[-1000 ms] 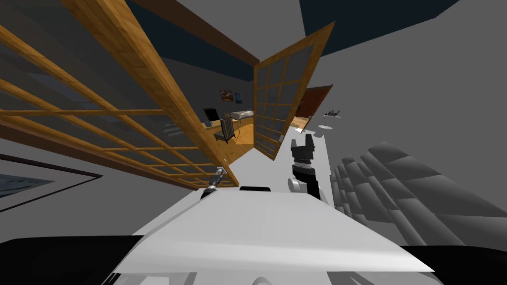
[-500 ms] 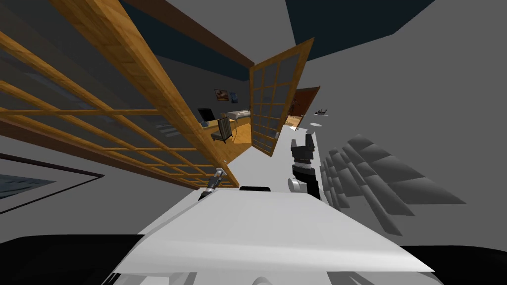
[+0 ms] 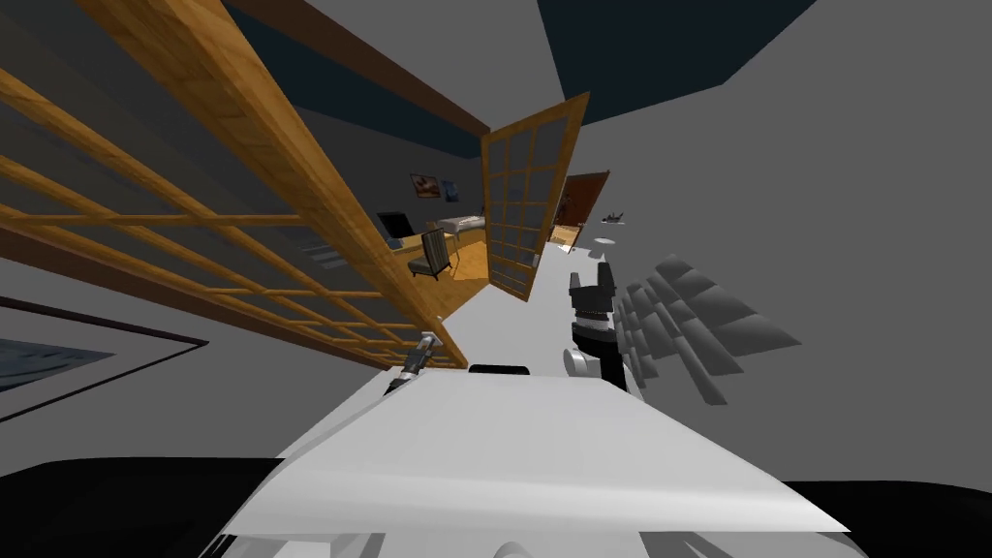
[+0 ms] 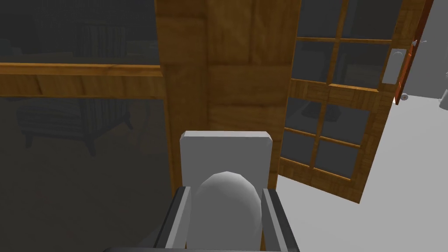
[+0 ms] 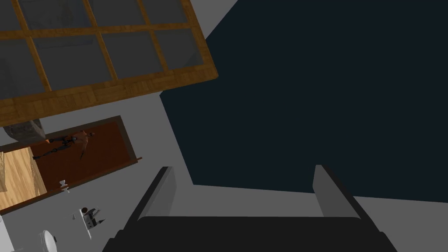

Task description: Pull the door open

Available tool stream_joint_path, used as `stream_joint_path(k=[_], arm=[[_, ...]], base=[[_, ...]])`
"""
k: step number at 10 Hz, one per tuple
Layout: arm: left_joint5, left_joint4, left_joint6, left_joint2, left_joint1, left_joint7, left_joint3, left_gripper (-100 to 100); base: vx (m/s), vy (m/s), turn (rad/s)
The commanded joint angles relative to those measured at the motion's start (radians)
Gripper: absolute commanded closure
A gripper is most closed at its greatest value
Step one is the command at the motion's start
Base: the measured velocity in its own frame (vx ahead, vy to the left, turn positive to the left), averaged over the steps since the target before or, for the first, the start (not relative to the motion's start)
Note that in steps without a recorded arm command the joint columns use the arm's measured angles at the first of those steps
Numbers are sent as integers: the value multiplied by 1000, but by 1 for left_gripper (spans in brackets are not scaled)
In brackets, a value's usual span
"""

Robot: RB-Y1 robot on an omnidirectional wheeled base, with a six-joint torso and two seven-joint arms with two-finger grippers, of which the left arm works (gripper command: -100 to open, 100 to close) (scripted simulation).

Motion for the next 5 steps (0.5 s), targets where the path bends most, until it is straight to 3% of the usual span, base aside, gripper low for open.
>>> stream_joint_path(k=[1,5], arm=[[-5,15,-21,2,-1,9,-9,100],[-12,47,-64,14,-1,32,-26,100]], base=[[-207,72,-152],[-197,52,-139]])
